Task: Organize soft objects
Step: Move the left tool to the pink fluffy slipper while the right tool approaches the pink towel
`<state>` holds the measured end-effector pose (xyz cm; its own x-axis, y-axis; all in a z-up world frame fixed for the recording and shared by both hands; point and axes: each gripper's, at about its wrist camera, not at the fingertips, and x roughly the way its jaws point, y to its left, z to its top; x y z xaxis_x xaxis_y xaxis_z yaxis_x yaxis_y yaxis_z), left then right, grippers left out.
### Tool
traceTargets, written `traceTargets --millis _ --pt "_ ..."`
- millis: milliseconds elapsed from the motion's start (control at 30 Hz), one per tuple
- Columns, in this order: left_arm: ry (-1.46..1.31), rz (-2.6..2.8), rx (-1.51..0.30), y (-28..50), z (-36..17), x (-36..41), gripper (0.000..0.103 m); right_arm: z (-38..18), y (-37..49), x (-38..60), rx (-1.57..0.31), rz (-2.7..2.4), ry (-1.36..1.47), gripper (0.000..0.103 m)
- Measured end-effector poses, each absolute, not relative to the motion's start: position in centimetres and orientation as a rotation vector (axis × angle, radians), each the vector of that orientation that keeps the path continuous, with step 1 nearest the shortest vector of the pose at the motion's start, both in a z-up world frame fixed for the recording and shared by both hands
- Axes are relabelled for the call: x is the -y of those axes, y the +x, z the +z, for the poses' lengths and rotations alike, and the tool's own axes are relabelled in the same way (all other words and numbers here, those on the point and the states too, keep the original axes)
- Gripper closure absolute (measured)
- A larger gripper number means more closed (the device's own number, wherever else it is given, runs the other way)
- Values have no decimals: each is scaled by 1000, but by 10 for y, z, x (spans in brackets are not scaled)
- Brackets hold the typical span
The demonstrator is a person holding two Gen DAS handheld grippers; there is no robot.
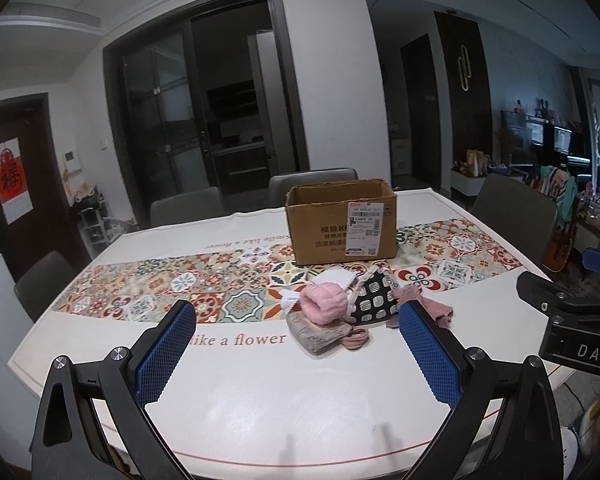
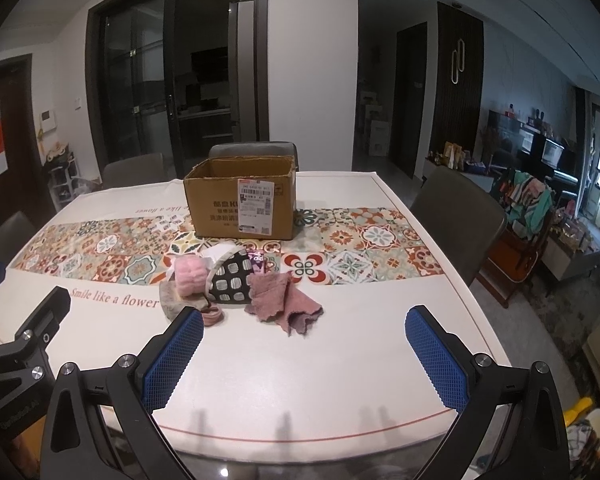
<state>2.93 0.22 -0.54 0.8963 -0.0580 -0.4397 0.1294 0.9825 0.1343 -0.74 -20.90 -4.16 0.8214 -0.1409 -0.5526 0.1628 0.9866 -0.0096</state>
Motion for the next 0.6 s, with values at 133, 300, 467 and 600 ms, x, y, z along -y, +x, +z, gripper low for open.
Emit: traceTargets --millis 133,300,467,600 --pt "172 -126 -471 49 -9 -3 0 -43 4 208 -590 -170 54 0" --pt "192 -138 -469 74 -13 -4 0 -47 27 206 -618 -179 70 0" --pt "236 -170 -483 106 -22 -3 0 -54 53 202 -649 -186 97 0" --pt "263 -214 -502 131 -29 -1 1 -64 78 200 -689 -194 138 0"
